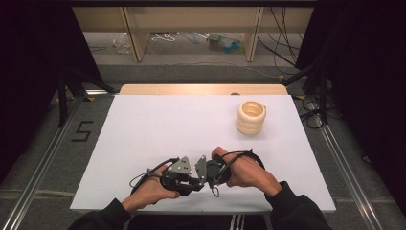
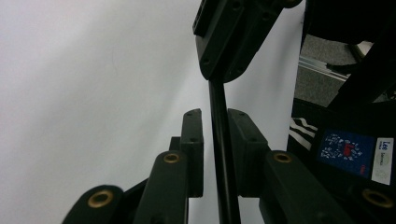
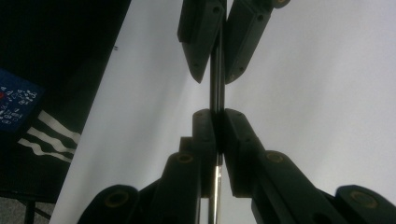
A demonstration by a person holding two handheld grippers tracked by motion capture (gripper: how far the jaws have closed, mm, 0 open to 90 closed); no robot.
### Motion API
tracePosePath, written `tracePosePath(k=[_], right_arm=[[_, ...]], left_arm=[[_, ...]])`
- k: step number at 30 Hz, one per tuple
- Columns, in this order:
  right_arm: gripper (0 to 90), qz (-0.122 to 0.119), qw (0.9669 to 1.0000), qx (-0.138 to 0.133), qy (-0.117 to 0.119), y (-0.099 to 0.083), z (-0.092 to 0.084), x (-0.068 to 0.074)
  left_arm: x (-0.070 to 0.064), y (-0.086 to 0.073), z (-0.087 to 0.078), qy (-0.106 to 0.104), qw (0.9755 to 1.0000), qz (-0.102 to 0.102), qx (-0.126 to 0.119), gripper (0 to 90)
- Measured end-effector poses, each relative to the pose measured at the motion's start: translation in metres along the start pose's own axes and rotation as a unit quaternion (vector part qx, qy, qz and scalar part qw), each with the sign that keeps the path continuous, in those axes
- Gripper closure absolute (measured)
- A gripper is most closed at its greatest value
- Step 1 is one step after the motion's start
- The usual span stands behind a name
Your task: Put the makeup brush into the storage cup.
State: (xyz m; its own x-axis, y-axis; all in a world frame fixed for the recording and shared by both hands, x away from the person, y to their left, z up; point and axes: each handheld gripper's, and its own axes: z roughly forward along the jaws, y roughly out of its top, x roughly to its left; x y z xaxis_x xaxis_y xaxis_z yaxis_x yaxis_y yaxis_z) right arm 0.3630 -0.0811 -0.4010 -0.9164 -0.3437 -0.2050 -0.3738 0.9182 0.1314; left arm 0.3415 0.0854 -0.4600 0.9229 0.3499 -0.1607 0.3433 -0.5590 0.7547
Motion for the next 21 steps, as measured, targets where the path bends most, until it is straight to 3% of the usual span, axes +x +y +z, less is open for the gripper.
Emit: tracePosePath(k=[5, 16, 18, 21], right_arm=[[84.0, -0.004, 1.0000, -0.005, 0.002, 0.0003, 0.0005, -0.0001], [84.0, -0.008, 0.9999, -0.005, 0.007, 0.0018, 0.0021, 0.0012], [84.0, -0.010, 1.0000, 0.001, 0.001, 0.0022, 0.0009, 0.0012], [83.7, -0.015, 0.9999, -0.001, 0.001, 0.0015, 0.0006, 0.0002]], left_arm=[[-0.0002, -0.0002, 0.0014, 0.001, 1.0000, 0.005, 0.003, 77.7], [-0.0029, -0.0010, 0.0054, -0.016, 0.9995, -0.025, -0.013, 81.5], [0.0001, -0.0009, 0.0039, -0.009, 0.9999, -0.009, -0.001, 81.9], [0.0025, -0.0019, 0.0037, -0.011, 0.9999, -0.013, -0.002, 82.7]])
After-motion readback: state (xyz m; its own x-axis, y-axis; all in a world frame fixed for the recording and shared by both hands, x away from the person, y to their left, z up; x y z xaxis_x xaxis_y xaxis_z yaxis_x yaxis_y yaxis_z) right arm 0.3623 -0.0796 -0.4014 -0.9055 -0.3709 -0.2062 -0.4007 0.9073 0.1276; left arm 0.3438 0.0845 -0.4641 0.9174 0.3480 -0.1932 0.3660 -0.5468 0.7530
